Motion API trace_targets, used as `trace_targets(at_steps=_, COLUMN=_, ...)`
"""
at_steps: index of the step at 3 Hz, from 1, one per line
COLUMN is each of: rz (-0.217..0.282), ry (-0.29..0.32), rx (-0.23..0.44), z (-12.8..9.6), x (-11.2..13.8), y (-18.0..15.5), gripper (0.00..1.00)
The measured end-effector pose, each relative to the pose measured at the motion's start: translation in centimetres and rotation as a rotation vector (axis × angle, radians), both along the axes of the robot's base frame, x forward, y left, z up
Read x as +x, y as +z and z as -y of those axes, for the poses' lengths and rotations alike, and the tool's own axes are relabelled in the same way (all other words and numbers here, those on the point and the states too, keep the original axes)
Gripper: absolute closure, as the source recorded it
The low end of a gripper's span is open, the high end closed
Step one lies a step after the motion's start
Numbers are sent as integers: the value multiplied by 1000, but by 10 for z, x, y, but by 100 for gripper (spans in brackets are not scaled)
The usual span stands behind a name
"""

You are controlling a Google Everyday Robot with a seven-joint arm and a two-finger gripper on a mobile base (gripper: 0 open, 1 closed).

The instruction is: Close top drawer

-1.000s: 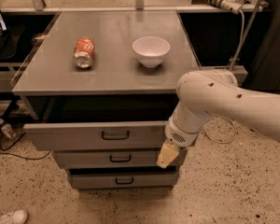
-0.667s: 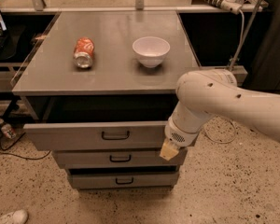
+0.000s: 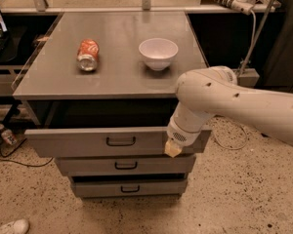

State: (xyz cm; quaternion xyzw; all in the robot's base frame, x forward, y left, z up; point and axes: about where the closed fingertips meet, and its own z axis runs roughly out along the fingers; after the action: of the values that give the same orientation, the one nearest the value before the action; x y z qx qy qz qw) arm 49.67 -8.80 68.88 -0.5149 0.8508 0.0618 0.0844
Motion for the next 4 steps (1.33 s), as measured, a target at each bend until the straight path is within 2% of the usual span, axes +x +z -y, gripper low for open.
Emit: trace_targets(at_steps=4, rz=37, ry=-1, rx=-69, z=-13, x=47, y=-13, gripper=100)
